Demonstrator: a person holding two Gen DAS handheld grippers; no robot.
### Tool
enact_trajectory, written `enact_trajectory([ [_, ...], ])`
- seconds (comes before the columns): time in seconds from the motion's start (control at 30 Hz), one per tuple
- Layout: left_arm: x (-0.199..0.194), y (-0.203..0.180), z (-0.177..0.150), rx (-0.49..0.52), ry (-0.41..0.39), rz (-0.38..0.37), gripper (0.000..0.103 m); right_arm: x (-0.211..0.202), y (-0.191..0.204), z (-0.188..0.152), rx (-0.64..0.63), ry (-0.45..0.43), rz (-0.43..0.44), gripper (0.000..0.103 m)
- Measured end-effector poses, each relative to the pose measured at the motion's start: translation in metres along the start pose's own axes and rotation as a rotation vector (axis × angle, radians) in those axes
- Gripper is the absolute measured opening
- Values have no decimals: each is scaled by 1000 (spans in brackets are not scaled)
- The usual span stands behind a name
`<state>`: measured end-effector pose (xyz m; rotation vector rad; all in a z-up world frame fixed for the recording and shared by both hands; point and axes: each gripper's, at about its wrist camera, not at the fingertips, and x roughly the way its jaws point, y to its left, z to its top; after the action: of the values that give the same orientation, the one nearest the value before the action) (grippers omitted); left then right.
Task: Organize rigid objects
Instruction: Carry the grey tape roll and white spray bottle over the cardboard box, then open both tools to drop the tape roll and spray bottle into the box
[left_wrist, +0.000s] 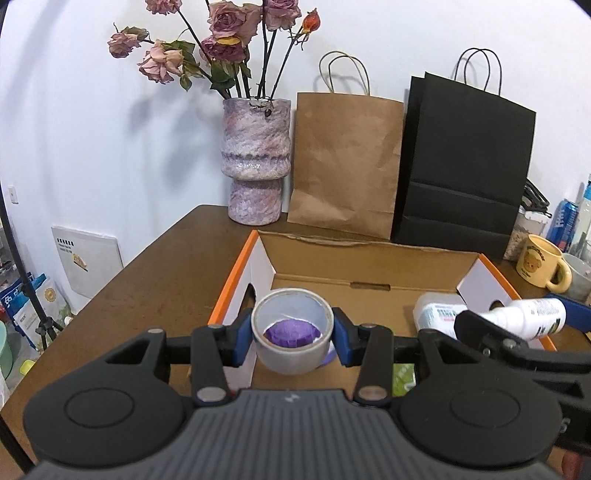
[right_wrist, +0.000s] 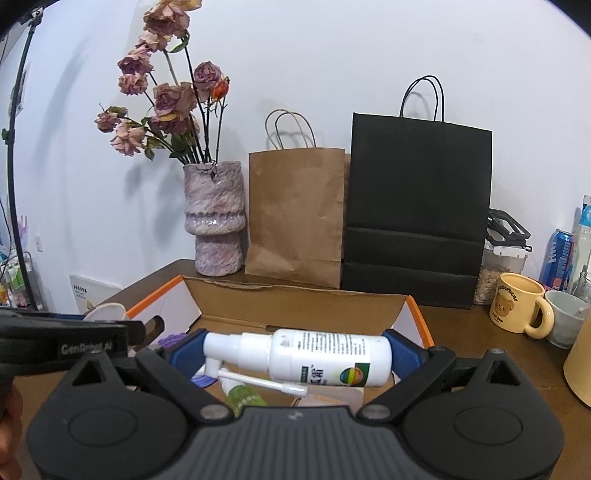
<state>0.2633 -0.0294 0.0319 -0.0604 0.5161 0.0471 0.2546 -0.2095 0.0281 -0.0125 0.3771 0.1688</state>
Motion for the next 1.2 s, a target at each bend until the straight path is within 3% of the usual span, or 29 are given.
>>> enact_trajectory([
  [0.8,67,-19,28,2,20,22,45,66,-20,8,38,19,-26,98],
  [1.2,81,-16,26,10,35,39,45,77,-25,4,40,42,-29,98],
])
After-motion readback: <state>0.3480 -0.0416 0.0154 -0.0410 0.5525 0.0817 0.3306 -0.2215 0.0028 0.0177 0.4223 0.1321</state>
